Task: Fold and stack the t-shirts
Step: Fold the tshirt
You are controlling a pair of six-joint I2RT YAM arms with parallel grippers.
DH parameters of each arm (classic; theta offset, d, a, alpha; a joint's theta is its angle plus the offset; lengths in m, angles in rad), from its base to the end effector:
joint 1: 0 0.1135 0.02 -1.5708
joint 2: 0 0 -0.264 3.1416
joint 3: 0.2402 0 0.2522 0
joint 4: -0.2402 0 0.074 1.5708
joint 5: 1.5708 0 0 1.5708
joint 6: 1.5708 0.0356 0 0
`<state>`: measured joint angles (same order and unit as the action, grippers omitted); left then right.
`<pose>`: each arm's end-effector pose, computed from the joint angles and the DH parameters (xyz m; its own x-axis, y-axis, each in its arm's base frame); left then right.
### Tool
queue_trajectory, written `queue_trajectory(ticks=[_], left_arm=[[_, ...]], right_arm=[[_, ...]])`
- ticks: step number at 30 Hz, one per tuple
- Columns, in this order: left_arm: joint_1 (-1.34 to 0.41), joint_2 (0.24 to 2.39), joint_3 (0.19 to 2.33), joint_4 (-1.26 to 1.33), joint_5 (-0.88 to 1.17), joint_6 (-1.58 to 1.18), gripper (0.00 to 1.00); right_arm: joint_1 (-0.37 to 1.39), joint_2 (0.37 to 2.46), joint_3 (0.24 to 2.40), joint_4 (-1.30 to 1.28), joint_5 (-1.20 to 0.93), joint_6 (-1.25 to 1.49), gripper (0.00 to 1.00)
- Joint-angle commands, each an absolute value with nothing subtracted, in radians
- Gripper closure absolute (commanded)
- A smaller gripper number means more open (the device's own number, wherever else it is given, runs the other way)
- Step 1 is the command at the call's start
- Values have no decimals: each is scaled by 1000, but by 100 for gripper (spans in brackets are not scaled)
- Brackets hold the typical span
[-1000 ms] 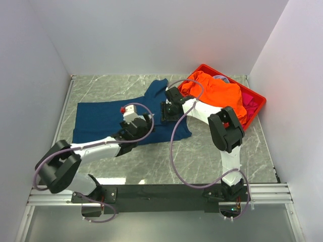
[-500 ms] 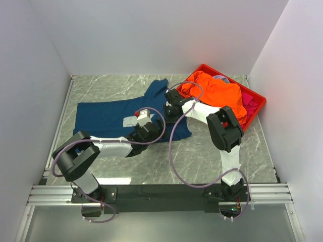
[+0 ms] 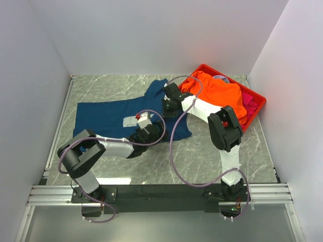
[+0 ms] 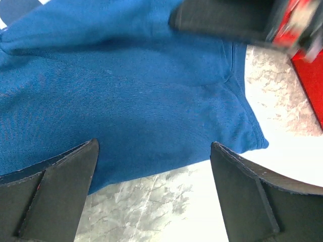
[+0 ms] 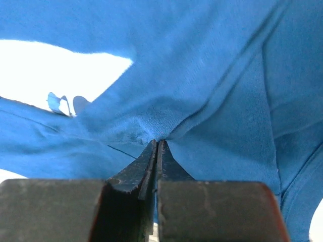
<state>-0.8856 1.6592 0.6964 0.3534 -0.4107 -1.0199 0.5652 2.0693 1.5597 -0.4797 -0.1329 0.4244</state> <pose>0.2135 -0.2387 0.1486 -0.6180 -0.4784 -0.6239 -0.0455 0.8140 -0.5791 0.3769 0.2446 0.1869 -0.8870 -0.0792 -0.4550 -0.2492 0.9116 0.3271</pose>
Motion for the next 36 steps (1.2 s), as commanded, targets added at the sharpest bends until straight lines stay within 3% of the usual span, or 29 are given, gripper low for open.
queue_trajectory(ticks=[1, 13, 15, 16, 19, 22, 28, 36], left_arm=[[-896, 1675, 677, 426, -373, -1060, 1], [-917, 1695, 663, 454, -342, -1091, 1], [-923, 1695, 664, 456, -344, -1092, 1], [-925, 1695, 664, 456, -344, -1092, 1], [-934, 1690, 673, 442, -348, -1086, 1], [-937, 1664, 687, 408, -360, -1075, 1], [-936, 1468, 732, 287, -481, -1000, 1], [-829, 1174, 740, 117, -586, -930, 1]], right_arm=[[571, 2095, 1649, -509, -124, 402, 99], [569, 2269, 1966, -572, -163, 374, 98], [569, 2313, 2025, -583, -161, 367, 90], [568, 2324, 2039, -580, -163, 364, 77], [565, 2342, 2066, -552, -163, 360, 56], [552, 2323, 2080, -522, -156, 367, 45], [522, 2131, 1932, -433, -101, 350, 32], [511, 1884, 1695, -414, -61, 319, 30]])
